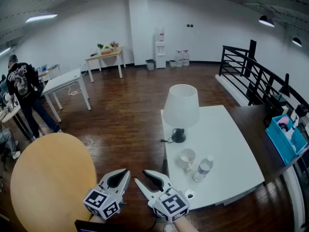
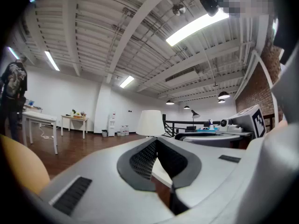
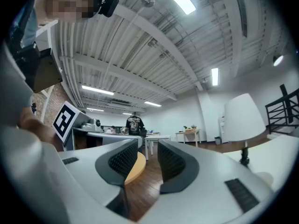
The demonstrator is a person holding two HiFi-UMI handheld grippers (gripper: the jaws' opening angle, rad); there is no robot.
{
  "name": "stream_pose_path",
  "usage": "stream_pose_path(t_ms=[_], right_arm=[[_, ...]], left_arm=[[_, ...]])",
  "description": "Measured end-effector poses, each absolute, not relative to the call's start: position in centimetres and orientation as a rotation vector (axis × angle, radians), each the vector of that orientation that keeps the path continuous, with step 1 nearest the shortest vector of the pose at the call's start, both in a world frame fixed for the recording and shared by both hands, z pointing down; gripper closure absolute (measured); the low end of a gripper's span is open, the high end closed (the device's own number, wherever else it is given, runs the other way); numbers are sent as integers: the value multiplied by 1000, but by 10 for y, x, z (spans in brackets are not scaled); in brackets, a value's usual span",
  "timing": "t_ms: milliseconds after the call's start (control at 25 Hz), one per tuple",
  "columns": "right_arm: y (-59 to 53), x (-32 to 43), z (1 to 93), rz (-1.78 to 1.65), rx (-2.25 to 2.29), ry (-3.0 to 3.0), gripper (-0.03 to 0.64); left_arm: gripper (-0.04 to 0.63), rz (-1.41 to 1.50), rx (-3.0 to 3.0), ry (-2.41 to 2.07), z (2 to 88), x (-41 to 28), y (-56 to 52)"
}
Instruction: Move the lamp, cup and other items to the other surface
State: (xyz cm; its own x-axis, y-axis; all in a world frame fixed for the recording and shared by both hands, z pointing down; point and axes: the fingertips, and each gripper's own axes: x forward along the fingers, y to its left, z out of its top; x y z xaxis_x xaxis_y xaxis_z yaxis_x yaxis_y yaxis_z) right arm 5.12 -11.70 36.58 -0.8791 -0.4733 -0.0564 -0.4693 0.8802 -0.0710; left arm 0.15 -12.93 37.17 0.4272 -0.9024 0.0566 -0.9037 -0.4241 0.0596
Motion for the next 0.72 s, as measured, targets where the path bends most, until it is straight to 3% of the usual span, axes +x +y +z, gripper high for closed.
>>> stream_pose_path(t_ms=[160,480,720], right_arm=[[-147,113,388,-3,-962,2905,474],[-192,274,416,43,-1567,2658,377],[-232,322,454,-13,-1683,2654,280]], left_arm=[[582,33,2617,-1597,377,31,-143],[547,92,2710,-1403,400,117,-175],[543,127,2779,-1341,420,183,-198]])
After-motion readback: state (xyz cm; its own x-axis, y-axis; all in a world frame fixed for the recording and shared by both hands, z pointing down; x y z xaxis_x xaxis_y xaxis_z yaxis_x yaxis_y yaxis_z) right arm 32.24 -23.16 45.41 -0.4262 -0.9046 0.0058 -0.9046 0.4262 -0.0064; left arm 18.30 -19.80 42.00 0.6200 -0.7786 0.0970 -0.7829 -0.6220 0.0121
